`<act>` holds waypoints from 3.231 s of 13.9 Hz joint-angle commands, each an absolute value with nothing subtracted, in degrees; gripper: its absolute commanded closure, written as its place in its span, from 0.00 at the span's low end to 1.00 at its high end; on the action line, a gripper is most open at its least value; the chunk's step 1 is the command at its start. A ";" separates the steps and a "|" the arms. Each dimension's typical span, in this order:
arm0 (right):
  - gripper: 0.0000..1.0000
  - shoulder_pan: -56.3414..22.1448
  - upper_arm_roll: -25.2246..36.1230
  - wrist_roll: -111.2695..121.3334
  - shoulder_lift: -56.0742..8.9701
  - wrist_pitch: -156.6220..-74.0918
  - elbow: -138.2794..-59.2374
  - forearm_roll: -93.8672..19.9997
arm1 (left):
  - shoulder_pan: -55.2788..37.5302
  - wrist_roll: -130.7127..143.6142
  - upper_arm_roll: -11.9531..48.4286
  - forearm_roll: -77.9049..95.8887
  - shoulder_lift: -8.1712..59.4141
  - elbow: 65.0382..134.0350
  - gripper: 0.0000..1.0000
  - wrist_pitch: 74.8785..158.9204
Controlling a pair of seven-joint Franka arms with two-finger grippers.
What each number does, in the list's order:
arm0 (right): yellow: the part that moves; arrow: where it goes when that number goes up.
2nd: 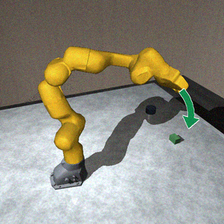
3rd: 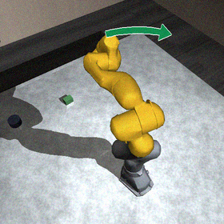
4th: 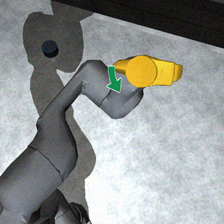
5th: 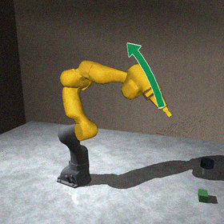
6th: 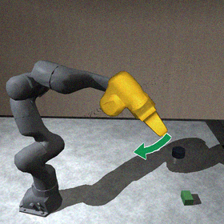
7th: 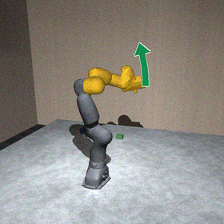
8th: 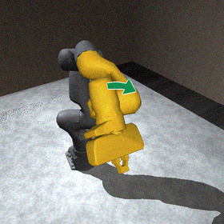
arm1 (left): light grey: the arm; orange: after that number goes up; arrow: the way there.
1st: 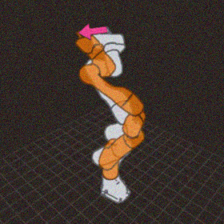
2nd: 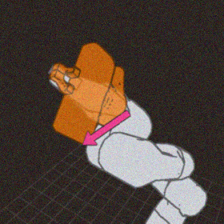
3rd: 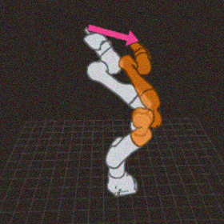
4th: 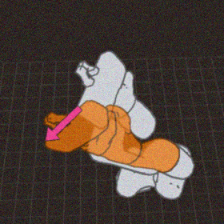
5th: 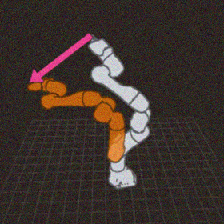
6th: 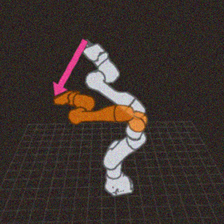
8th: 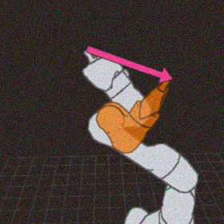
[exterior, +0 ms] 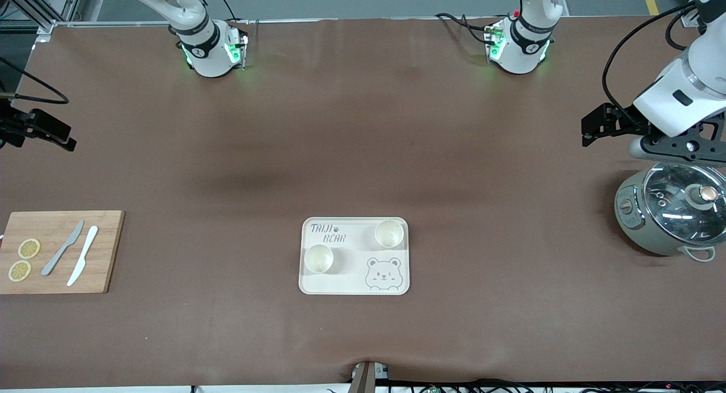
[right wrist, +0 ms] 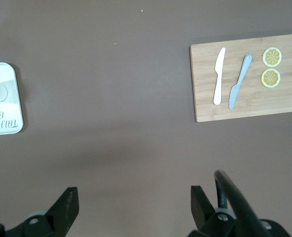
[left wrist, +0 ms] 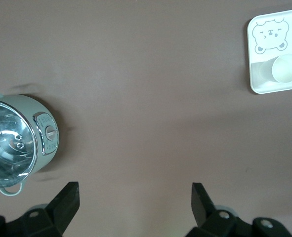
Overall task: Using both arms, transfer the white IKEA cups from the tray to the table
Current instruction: 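Move the left gripper from the pot over the cup on the tray, then grasp the white cup with the left gripper while the right gripper reaches the other cup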
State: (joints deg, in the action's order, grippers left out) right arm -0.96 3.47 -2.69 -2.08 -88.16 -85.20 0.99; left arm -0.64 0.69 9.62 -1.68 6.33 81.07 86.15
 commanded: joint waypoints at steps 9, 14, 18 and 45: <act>0.00 -0.44 3.43 -2.46 -3.95 -87.54 -83.58 -0.70 | -17.21 24.75 12.04 -10.99 25.27 77.28 0.00 90.95; 0.00 -2.37 3.16 -3.16 -8.52 -87.89 -83.58 -1.05 | -20.65 34.36 12.57 -10.11 34.53 73.21 0.00 105.18; 0.00 -4.65 3.16 -6.93 -12.20 -92.80 -83.50 -3.77 | -21.70 35.50 12.48 -7.48 39.19 72.60 0.00 113.18; 0.00 -27.77 3.69 -37.27 -49.56 -133.15 -72.43 -11.60 | -28.21 35.68 7.73 -7.56 51.15 73.21 0.00 138.60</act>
